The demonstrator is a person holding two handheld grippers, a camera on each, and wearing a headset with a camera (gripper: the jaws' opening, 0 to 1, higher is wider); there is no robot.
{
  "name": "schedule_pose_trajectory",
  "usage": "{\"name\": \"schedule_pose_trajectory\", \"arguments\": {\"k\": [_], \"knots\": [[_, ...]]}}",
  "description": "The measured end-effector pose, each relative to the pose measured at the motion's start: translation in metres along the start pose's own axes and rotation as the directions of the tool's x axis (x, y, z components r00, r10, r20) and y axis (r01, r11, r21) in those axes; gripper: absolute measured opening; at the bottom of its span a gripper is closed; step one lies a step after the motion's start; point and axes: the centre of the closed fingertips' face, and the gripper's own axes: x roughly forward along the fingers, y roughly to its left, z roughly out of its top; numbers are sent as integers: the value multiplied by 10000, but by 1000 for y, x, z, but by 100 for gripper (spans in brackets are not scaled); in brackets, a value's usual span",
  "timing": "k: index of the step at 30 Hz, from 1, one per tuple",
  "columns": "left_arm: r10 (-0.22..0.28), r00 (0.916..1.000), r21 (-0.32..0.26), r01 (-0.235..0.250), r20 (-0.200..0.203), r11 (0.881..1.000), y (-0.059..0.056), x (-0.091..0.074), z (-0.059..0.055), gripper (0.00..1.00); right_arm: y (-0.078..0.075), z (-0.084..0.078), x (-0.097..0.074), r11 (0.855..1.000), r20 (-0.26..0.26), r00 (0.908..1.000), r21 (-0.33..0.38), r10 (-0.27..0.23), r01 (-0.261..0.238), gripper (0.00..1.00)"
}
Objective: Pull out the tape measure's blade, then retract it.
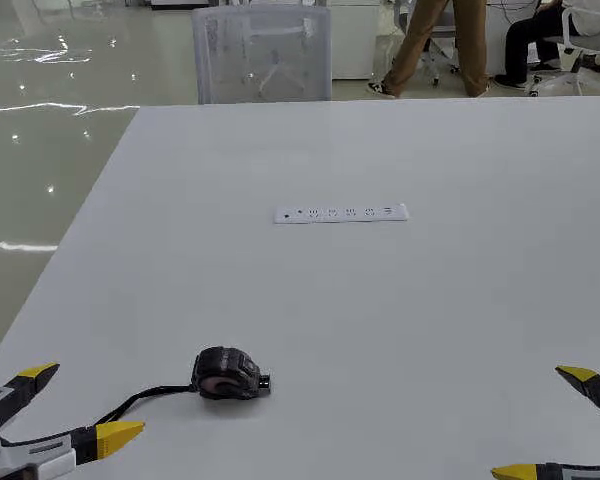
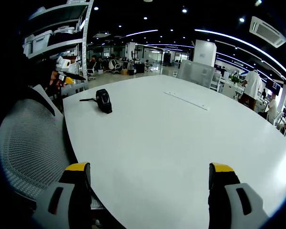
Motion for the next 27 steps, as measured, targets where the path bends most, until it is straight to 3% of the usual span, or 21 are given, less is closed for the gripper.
{"name": "schedule_pose_trajectory", "arguments": {"k": [12,21,24,26,27], "knots": [[-279,9991,703,300,-314,9971,-4,3,-4,100,-3,0,-1,10000,-28,10000,68,-66,66,100],[-331,9985,920,371,-447,9951,-3,4,-8,100,-8,-3,-4,9999,-94,9999,82,-142,143,100],[-501,9944,1002,594,-932,9932,-5,7,-16,100,-9,-5,-2,9999,-180,9998,119,-122,125,100],[-540,9933,1015,644,-1023,9927,-5,10,-17,100,-9,-4,0,9999,-200,9998,162,-20,23,100],[-904,9887,606,981,-1194,9933,-12,11,-20,99,-10,-4,1,9998,-247,9997,176,20,-15,100]]}}
